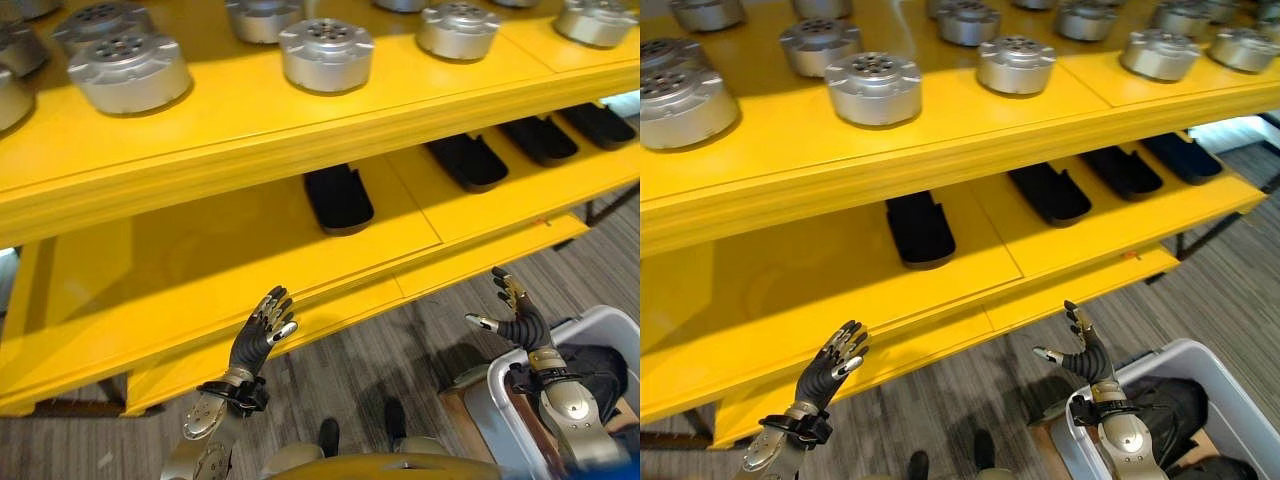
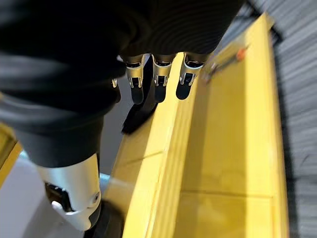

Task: Move parts from the plastic box to the shelf.

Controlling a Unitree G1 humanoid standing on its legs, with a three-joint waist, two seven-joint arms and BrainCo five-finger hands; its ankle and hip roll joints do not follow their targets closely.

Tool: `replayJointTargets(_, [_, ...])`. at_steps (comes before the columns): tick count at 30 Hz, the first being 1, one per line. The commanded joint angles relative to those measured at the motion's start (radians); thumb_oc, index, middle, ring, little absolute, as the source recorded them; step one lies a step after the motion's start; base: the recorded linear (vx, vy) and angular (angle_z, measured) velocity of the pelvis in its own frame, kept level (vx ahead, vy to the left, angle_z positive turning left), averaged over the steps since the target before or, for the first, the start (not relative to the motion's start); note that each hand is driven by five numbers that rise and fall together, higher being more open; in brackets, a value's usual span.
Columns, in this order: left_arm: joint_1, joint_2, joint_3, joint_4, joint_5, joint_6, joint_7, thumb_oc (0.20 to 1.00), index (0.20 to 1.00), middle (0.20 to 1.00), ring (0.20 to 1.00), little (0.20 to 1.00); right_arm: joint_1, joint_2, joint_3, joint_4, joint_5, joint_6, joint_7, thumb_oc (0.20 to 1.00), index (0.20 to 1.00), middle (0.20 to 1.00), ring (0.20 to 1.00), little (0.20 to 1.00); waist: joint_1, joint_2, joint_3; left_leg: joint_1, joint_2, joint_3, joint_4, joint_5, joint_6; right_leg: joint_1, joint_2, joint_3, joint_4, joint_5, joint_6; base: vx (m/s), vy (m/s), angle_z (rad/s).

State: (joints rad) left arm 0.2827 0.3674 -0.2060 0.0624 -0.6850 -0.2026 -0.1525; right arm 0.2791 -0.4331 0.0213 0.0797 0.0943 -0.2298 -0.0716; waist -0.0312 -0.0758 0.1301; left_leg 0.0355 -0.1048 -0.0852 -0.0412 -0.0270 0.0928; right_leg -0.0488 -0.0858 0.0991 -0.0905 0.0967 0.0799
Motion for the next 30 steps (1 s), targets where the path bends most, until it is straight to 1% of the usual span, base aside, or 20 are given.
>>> replayJointTargets(1, [-0.024, 0.013, 0.014, -0.019, 0.019, -0.051, 0.005, 1.0, 1.0, 1.0, 1.0, 1.0, -0.04, -0.033, -0.016, 0.014, 0.021, -0.032, -0.005, 1.0, 1.0, 1.0, 1.0, 1.0, 0.007, 0.011, -0.053, -0.074, -0.015, -0.064, -0.005, 0.039, -0.015, -0.025, 0.046, -0.027, 0.147, -0.083, 0.027, 0.01, 0.067, -0.17])
replayJointTargets(5, [-0.043, 0.019, 0.008, -0.021, 0.03, -0.056, 0.017, 1.0, 1.0, 1.0, 1.0, 1.0, -0.041, -0.025, -0.002, 0.005, 0.024, -0.027, -0.004, 1.0, 1.0, 1.0, 1.0, 1.0, -0.008, 0.01, -0.042, -0.062, -0.016, -0.04, -0.01, 0.033, -0.007, -0.052, 0.048, -0.006, 0.187, -0.086, 0.035, -0.01, 0.074, -0.2])
replayJointTargets(6, [-0.054, 0.02, 0.005, -0.015, 0.035, -0.057, 0.025, 1.0, 1.0, 1.0, 1.0, 1.0, -0.052, -0.021, 0.008, 0.004, 0.029, -0.025, -0.003, 1.0, 1.0, 1.0, 1.0, 1.0, -0.015, 0.007, -0.03, -0.059, -0.013, -0.016, -0.007, 0.028, -0.002, -0.074, 0.049, 0.003, 0.209, -0.077, 0.044, -0.03, 0.073, -0.35])
replayJointTargets(8, [-0.061, 0.019, 0.007, -0.009, 0.038, -0.058, 0.03, 1.0, 1.0, 1.0, 1.0, 1.0, -0.058, -0.018, 0.012, 0.0, 0.03, -0.024, -0.002, 1.0, 1.0, 1.0, 1.0, 1.0, -0.01, 0.007, -0.023, -0.059, -0.009, 0.003, -0.003, 0.024, -0.001, -0.086, 0.052, 0.013, 0.224, -0.076, 0.05, -0.04, 0.053, -0.71])
replayJointTargets(9, [-0.075, 0.021, 0.014, -0.008, 0.041, -0.061, 0.046, 1.0, 1.0, 1.0, 1.0, 1.0, -0.079, -0.016, 0.024, -0.006, 0.026, -0.019, -0.005, 1.0, 1.0, 1.0, 1.0, 1.0, 0.005, 0.011, -0.001, -0.059, 0.002, 0.037, 0.011, 0.012, 0.003, -0.125, 0.028, -0.048, 0.295, -0.077, 0.067, -0.05, 0.044, -0.73])
replayJointTargets(12, [-0.075, 0.021, 0.014, -0.008, 0.041, -0.061, 0.046, 1.0, 1.0, 1.0, 1.0, 1.0, -0.079, -0.016, 0.024, -0.006, 0.026, -0.019, -0.005, 1.0, 1.0, 1.0, 1.0, 1.0, 0.006, 0.011, -0.003, -0.061, 0.002, 0.038, 0.012, 0.012, 0.003, -0.128, 0.028, -0.047, 0.296, -0.077, 0.067, -0.03, 0.014, -1.08])
replayJointTargets(13, [-0.085, 0.025, 0.026, -0.012, 0.046, -0.059, 0.066, 1.0, 1.0, 1.0, 1.0, 1.0, -0.104, -0.006, 0.04, -0.011, 0.013, -0.012, -0.014, 1.0, 1.0, 1.0, 1.0, 1.0, 0.055, 0.03, 0.012, -0.06, 0.035, 0.094, 0.021, -0.001, -0.005, -0.124, -0.089, -0.286, 0.351, -0.101, 0.062, -0.03, -0.055, -0.99])
replayJointTargets(14, [-0.082, 0.011, 0.042, -0.002, 0.044, -0.047, 0.066, 1.0, 1.0, 1.0, 1.0, 1.0, -0.116, 0.018, 0.049, 0.017, 0.01, -0.003, -0.021, 1.0, 1.0, 1.0, 1.0, 1.0, 0.076, 0.036, -0.001, -0.032, 0.056, 0.152, 0.013, -0.02, -0.012, -0.06, -0.278, -0.42, 0.345, -0.012, 0.073, -0.02, -0.088, -1.01])
replayJointTargets(16, [-0.079, 0.009, 0.049, -0.004, 0.036, -0.043, 0.069, 1.0, 1.0, 1.0, 1.0, 1.0, -0.115, 0.025, 0.048, 0.016, 0.009, 0.003, -0.017, 1.0, 1.0, 1.0, 1.0, 1.0, 0.078, 0.03, -0.012, -0.033, 0.054, 0.169, 0.016, -0.032, -0.018, -0.054, -0.343, -0.425, 0.297, 0.061, 0.103, 0.02, -0.138, -1.01])
replayJointTargets(17, [-0.076, 0.009, 0.054, -0.005, 0.036, -0.044, 0.067, 1.0, 1.0, 1.0, 1.0, 1.0, -0.113, 0.025, 0.048, 0.014, 0.006, 0.004, -0.015, 1.0, 1.0, 1.0, 1.0, 1.0, 0.082, 0.026, -0.015, -0.03, 0.056, 0.18, 0.019, -0.039, -0.023, -0.038, -0.368, -0.438, 0.268, 0.086, 0.117, 0.01, -0.152, -0.28])
replayJointTargets(18, [-0.075, 0.011, 0.056, -0.007, 0.039, -0.043, 0.066, 1.0, 1.0, 1.0, 1.0, 1.0, -0.117, 0.025, 0.049, 0.015, 0.004, 0.005, -0.014, 1.0, 1.0, 1.0, 1.0, 1.0, 0.085, 0.019, -0.019, -0.03, 0.057, 0.193, 0.021, -0.043, -0.028, -0.03, -0.393, -0.454, 0.234, 0.125, 0.132, 0.02, -0.219, -0.16])
replayJointTargets(19, [-0.082, 0.01, 0.064, 0.002, 0.048, -0.042, 0.068, 1.0, 1.0, 1.0, 1.0, 1.0, -0.123, 0.025, 0.047, 0.015, -0.003, 0.011, -0.016, 1.0, 1.0, 1.0, 1.0, 1.0, 0.087, 0.0, -0.03, -0.032, 0.059, 0.213, 0.019, -0.043, -0.036, -0.023, -0.417, -0.479, 0.188, 0.169, 0.152, 0.05, -0.249, -0.3])
replayJointTargets(20, [-0.082, 0.003, 0.069, 0.017, 0.061, -0.043, 0.071, 1.0, 1.0, 1.0, 1.0, 1.0, -0.116, 0.028, 0.044, 0.01, -0.008, 0.017, -0.01, 1.0, 1.0, 1.0, 1.0, 1.0, 0.095, -0.022, -0.041, -0.014, 0.052, 0.227, 0.002, -0.047, -0.043, 0.012, -0.413, -0.495, 0.144, 0.191, 0.178, 0.06, -0.273, -0.35])
replayJointTargets(21, [-0.08, -0.004, 0.07, 0.024, 0.065, -0.04, 0.068, 1.0, 1.0, 1.0, 1.0, 1.0, -0.11, 0.029, 0.037, 0.006, -0.007, 0.017, -0.004, 1.0, 1.0, 1.0, 1.0, 1.0, 0.093, -0.033, -0.049, -0.013, 0.05, 0.227, 0.0, -0.042, -0.049, 0.01, -0.406, -0.488, 0.139, 0.197, 0.182, 0.05, -0.226, -0.37])
replayJointTargets(22, [-0.081, -0.011, 0.071, 0.024, 0.064, -0.04, 0.071, 1.0, 1.0, 1.0, 1.0, 1.0, -0.104, 0.025, 0.03, 0.001, -0.009, 0.019, -0.006, 1.0, 1.0, 1.0, 1.0, 1.0, 0.089, -0.032, -0.05, -0.01, 0.059, 0.224, 0.003, -0.041, -0.056, 0.012, -0.392, -0.48, 0.142, 0.2, 0.182, 0.02, -0.217, -0.8])
replayJointTargets(23, [-0.078, -0.015, 0.071, 0.024, 0.06, -0.038, 0.07, 1.0, 1.0, 1.0, 1.0, 1.0, -0.094, 0.021, 0.02, -0.01, -0.008, 0.019, -0.003, 1.0, 1.0, 1.0, 1.0, 1.0, 0.085, -0.029, -0.053, -0.009, 0.07, 0.223, 0.005, -0.04, -0.06, 0.017, -0.382, -0.484, 0.138, 0.188, 0.182, 0.01, -0.276, -1.01])
replayJointTargets(24, [-0.076, -0.021, 0.07, 0.02, 0.053, -0.034, 0.065, 1.0, 1.0, 1.0, 1.0, 1.0, -0.08, 0.016, -0.001, -0.017, -0.006, 0.016, -0.003, 1.0, 1.0, 1.0, 1.0, 1.0, 0.073, -0.026, -0.056, -0.015, 0.092, 0.226, 0.01, -0.032, -0.073, 0.023, -0.365, -0.494, 0.131, 0.162, 0.176, 0.02, -0.318, -0.91])
replayJointTargets(26, [-0.071, -0.027, 0.057, 0.014, 0.046, -0.027, 0.052, 1.0, 1.0, 1.0, 1.0, 1.0, -0.069, 0.01, -0.016, -0.014, 0.001, 0.012, -0.001, 1.0, 1.0, 1.0, 1.0, 1.0, 0.057, -0.006, -0.056, -0.01, 0.136, 0.229, 0.011, -0.023, -0.096, 0.042, -0.326, -0.499, 0.122, 0.102, 0.154, 0.01, -0.272, -0.17])
replayJointTargets(28, [-0.063, -0.035, 0.053, 0.015, 0.037, -0.024, 0.044, 1.0, 1.0, 1.0, 1.0, 1.0, -0.06, 0.004, -0.024, -0.023, 0.008, 0.008, 0.001, 1.0, 1.0, 1.0, 1.0, 1.0, 0.044, 0.013, -0.057, -0.005, 0.174, 0.238, 0.01, -0.012, -0.113, 0.045, -0.287, -0.489, 0.115, 0.055, 0.132, 0.0, -0.212, -0.11])
replayJointTargets(30, [-0.061, -0.039, 0.052, 0.016, 0.035, -0.022, 0.041, 1.0, 1.0, 1.0, 1.0, 1.0, -0.061, -0.002, -0.028, -0.023, 0.011, 0.005, -0.002, 1.0, 1.0, 1.0, 1.0, 1.0, 0.037, 0.031, -0.055, 0.0, 0.2, 0.249, 0.009, -0.005, -0.127, 0.044, -0.259, -0.477, 0.107, 0.027, 0.118, -0.01, -0.192, -0.22])
